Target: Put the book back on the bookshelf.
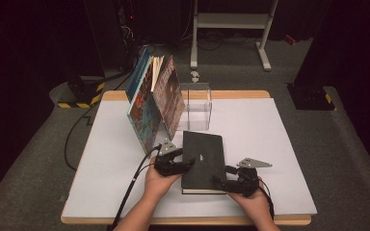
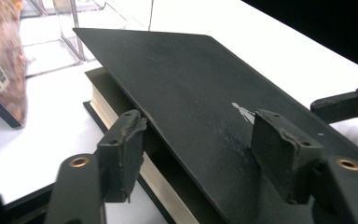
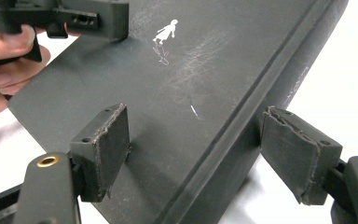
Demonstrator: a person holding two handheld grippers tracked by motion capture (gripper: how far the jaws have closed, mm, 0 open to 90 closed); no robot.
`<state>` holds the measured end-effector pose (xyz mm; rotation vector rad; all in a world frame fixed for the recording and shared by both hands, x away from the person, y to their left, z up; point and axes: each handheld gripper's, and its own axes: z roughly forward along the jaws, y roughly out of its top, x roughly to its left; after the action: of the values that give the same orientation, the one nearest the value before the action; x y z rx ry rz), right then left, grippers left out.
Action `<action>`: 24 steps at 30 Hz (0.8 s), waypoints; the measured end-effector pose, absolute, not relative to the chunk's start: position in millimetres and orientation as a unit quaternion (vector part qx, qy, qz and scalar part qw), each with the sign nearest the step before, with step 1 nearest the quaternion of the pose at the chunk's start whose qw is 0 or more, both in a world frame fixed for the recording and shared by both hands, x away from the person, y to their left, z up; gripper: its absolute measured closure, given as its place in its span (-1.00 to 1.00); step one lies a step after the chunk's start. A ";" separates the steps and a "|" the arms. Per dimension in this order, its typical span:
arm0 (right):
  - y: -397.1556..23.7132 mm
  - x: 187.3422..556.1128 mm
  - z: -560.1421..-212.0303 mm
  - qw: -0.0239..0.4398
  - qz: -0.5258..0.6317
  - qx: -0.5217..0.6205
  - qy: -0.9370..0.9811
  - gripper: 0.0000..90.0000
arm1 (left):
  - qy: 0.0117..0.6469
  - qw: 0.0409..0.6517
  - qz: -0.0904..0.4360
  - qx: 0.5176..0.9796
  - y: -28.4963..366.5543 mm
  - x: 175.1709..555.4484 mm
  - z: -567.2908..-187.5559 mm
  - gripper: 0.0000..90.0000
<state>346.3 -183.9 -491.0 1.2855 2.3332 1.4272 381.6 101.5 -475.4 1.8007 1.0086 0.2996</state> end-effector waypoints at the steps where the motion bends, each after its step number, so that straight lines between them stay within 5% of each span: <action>1: -183.9 345.5 -490.5 0.060 0.473 0.425 0.770 -0.47 | 0.418 0.508 0.117 0.744 102.6 382.5 -474.4 -0.07; 16: -183.5 345.0 -491.2 0.064 0.473 0.421 0.771 -0.49 | 0.410 0.509 0.073 0.753 102.2 391.3 -476.4 0.03; 24: -185.6 348.0 -494.0 0.050 0.477 0.427 0.767 -0.49 | 0.375 0.520 0.101 0.761 103.9 386.8 -478.4 0.09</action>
<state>348.0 -185.6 -494.0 1.2993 2.3342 1.4521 386.8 103.9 -478.4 1.8230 0.8984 0.2419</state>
